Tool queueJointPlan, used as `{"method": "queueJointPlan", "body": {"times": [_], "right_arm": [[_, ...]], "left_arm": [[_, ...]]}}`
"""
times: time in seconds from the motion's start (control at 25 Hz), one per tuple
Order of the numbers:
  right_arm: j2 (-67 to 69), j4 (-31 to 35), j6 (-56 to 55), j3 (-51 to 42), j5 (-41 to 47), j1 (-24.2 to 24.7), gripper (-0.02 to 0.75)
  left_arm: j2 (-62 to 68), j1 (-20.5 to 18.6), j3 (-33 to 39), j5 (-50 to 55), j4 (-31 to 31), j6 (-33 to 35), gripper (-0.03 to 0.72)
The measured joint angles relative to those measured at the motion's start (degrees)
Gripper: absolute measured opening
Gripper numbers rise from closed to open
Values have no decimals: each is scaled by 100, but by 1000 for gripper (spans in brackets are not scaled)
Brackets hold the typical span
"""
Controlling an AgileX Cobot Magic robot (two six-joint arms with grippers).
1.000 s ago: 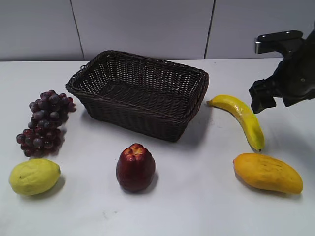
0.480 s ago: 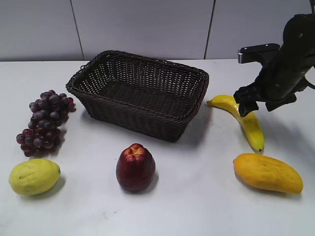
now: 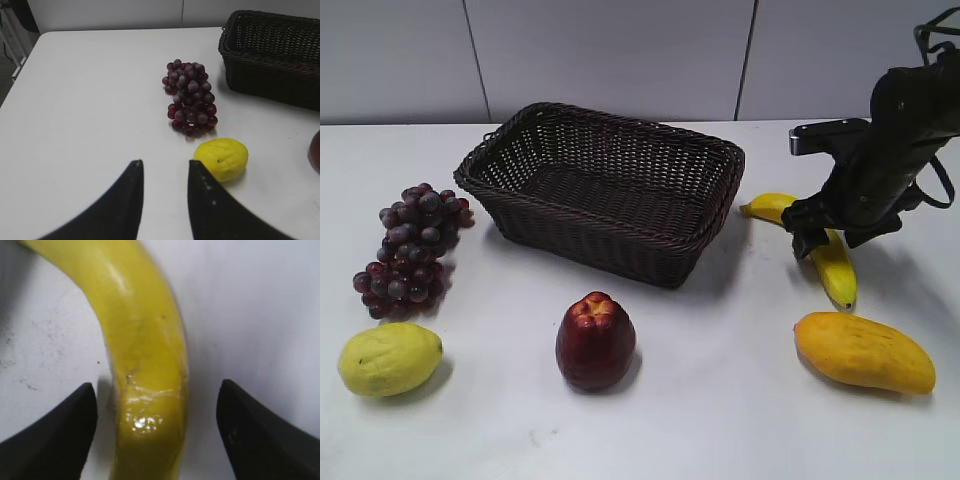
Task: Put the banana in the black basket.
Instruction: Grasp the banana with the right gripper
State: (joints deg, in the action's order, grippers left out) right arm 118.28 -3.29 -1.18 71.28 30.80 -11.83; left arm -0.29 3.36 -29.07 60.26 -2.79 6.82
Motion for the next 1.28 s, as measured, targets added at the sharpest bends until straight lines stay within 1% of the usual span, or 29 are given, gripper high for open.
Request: {"method": "queueJointPlan", "body": {"times": [0.08, 0.16, 0.32, 0.36, 0.48, 0.6, 0.84, 1.04, 1.2, 1.28], "right_arm": [[33, 6, 0, 0, -43, 0, 579], [33, 10, 0, 4, -106, 0, 535], [33, 12, 0, 11, -133, 0, 352], [33, 12, 0, 11, -139, 0, 339], [33, 12, 3, 29, -119, 0, 339], [37, -5, 3, 211, 112, 0, 339], [-138, -284, 7, 1091, 1267, 0, 339], [-520, -311, 7, 1928, 1904, 0, 339], [-786, 154, 7, 2493, 2048, -66, 339], [-826, 287, 41, 2754, 2075, -226, 339]], "left_arm": [[0, 0, 0, 0, 0, 0, 221], [0, 0, 0, 0, 0, 0, 221], [0, 0, 0, 0, 0, 0, 221], [0, 0, 0, 0, 0, 0, 221], [0, 0, 0, 0, 0, 0, 221], [0, 0, 0, 0, 0, 0, 221], [0, 0, 0, 0, 0, 0, 221], [0, 0, 0, 0, 0, 0, 221], [0, 0, 0, 0, 0, 0, 221], [0, 0, 0, 0, 0, 0, 221]]}}
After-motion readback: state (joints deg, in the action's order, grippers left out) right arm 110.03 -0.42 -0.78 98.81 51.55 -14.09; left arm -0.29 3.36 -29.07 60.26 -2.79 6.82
